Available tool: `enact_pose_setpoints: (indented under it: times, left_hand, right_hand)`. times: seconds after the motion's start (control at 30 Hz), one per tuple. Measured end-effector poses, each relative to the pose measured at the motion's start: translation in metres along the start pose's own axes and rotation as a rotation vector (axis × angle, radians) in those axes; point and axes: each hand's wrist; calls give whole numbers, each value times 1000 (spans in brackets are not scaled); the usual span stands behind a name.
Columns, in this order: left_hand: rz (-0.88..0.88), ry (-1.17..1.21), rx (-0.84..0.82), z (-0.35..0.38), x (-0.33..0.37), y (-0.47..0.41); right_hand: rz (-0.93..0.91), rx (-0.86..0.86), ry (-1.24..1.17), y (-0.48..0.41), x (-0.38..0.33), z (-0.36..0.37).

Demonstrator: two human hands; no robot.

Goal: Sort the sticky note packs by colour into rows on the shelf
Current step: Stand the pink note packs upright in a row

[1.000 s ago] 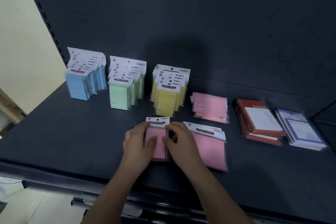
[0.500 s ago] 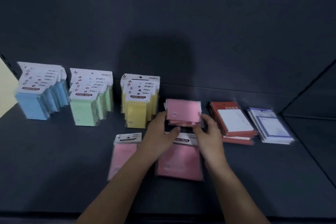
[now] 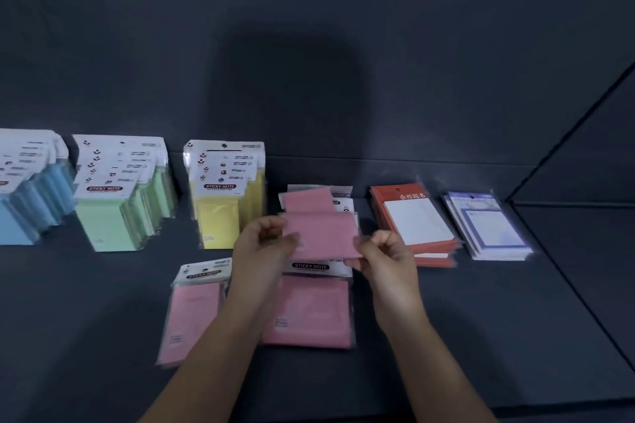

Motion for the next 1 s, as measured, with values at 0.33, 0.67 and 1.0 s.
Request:
enact_pose_setpoints:
  times: [0.33,0.67,1.0]
  left_hand:
    - [-84,17,-235,-30,8,28]
    - [189,-475,-225,-46,-9,43]
    - [283,-770,-297,-39,-26,49]
  right_hand:
    - [-48,-183,107,14,0,-8]
    - [-220,-88,602,40,17,-12]
    - [-322,52,994,51,31,-4]
Point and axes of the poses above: each hand's wrist, its own y-axis away from the middle knuckle, its own z-axis out of the palm, x = y × z, and after that the axes turned 9 degrees about z, right-handed
